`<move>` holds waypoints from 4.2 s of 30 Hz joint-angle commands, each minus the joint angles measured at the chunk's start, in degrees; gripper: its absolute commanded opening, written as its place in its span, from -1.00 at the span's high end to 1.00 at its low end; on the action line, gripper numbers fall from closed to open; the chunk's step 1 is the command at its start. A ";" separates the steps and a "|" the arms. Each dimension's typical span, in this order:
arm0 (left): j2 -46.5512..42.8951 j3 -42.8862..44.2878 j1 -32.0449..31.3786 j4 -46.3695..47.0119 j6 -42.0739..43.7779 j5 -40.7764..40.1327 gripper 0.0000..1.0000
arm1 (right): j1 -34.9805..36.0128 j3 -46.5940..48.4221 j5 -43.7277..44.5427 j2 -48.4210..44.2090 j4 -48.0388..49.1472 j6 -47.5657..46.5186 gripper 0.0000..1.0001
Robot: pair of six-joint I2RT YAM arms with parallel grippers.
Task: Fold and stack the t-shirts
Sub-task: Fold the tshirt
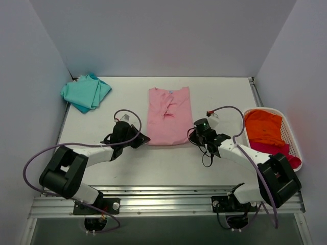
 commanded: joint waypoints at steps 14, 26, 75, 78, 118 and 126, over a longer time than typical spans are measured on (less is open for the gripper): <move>-18.32 13.80 -0.17 -22.15 4.24 -8.00 0.95 | 0.22 16.53 6.64 -5.15 -14.99 -4.15 1.00; -2.76 22.24 1.23 -16.08 5.11 -5.36 0.95 | -2.59 24.70 6.20 3.30 -15.17 -6.35 1.00; 22.48 47.87 14.60 -30.33 15.06 -6.40 -0.88 | -16.65 47.05 1.37 27.66 -3.13 -8.99 -1.00; 21.41 42.65 12.93 -25.23 13.47 -7.03 -0.88 | -18.41 43.44 -0.21 23.18 -3.83 -7.76 -1.00; 45.58 57.14 4.66 -17.93 4.06 -6.24 0.95 | -30.80 30.69 -12.41 9.90 1.79 -4.77 -0.99; 44.44 66.59 8.43 -28.69 14.24 -4.40 0.95 | -32.47 28.93 -14.63 8.76 2.85 -4.07 -0.99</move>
